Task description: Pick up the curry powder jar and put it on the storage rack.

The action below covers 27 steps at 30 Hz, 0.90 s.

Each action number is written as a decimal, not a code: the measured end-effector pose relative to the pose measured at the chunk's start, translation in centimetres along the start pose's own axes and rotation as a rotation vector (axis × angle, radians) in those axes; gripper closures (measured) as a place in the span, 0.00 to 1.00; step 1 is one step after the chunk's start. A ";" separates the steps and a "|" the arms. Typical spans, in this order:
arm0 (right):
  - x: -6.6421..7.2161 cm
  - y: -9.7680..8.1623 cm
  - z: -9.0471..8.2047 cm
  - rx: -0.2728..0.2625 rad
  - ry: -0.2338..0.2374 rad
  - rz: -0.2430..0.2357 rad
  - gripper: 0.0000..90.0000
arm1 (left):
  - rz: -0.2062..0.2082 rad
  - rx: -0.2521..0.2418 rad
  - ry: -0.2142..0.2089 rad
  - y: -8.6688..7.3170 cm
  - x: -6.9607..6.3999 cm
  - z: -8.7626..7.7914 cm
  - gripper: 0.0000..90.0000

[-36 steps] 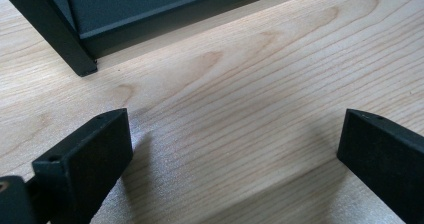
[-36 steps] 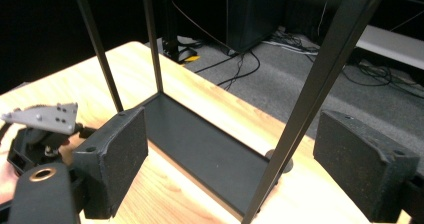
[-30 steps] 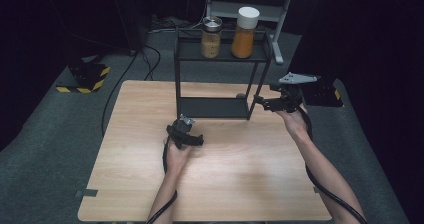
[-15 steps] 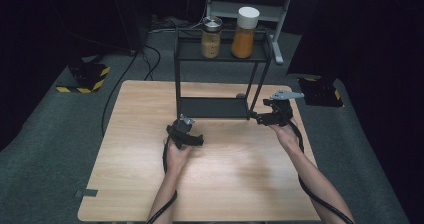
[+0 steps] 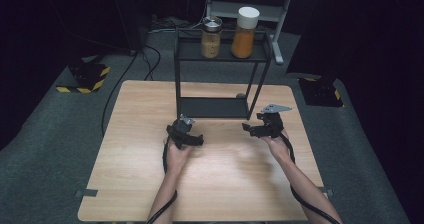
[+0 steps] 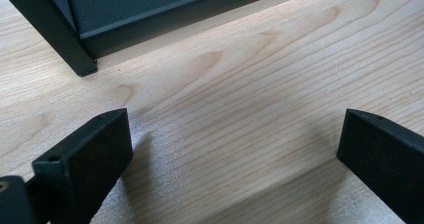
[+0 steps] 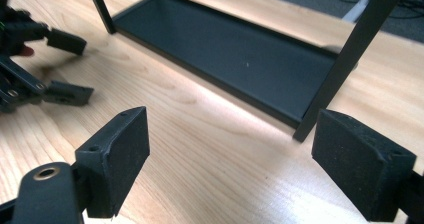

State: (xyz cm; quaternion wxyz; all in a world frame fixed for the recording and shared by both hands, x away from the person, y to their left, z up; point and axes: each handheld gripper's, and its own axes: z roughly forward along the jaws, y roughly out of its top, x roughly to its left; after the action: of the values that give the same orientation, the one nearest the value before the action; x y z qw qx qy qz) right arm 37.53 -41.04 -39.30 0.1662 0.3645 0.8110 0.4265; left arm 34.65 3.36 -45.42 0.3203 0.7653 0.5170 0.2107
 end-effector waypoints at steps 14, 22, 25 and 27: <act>0.7 -2.5 2.8 0.063 -0.014 0.048 0.17 | 0.000 0.000 0.000 0.0 0.0 0.0 0.01; 1.0 -3.6 4.1 0.090 -0.019 0.071 0.16 | 0.000 0.000 0.000 0.0 0.0 0.0 0.01; 1.2 -3.8 4.4 0.098 -0.021 0.068 0.16 | 0.000 0.000 0.001 0.0 0.0 0.0 0.01; 1.3 -3.9 4.6 0.104 -0.023 0.064 0.16 | 0.000 0.000 0.000 0.0 0.0 0.0 0.01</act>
State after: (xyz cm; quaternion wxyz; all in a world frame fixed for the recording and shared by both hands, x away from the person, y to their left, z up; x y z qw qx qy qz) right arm 37.55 -38.89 -45.12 0.1429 0.4031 0.8180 0.3847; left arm 34.65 3.36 -45.41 0.3200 0.7653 0.5172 0.2108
